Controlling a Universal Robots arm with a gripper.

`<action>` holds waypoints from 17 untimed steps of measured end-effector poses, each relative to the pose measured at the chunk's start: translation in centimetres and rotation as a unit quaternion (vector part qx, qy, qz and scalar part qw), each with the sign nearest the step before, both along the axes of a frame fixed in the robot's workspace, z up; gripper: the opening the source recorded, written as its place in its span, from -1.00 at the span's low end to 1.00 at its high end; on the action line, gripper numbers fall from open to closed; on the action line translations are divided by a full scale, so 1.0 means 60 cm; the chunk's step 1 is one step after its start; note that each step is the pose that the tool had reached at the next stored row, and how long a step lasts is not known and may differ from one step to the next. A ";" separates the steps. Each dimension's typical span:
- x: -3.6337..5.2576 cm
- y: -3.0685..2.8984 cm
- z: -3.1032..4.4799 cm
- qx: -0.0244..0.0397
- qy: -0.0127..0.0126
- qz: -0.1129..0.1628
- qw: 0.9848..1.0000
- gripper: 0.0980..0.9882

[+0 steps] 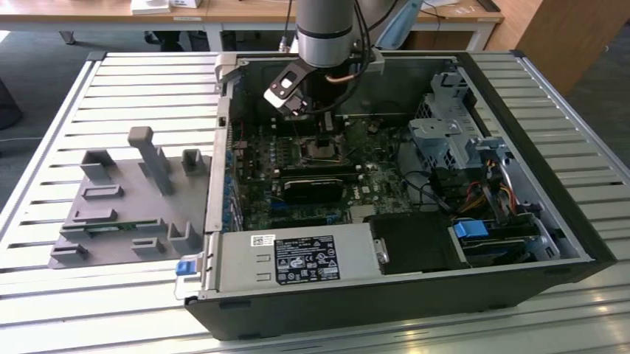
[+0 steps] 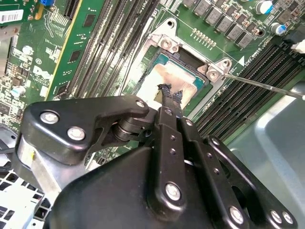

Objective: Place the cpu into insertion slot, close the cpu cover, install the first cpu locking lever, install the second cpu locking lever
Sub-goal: 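Close the cpu cover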

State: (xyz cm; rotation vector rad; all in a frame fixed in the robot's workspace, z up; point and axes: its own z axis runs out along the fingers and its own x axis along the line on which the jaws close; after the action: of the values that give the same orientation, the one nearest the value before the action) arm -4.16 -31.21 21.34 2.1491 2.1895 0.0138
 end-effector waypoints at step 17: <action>0.000 0.0001 0.058 -0.001 0.000 -0.001 1.000 -0.98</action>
State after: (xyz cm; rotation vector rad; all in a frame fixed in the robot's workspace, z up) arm -4.18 -31.20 24.82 2.1492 2.1874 0.0116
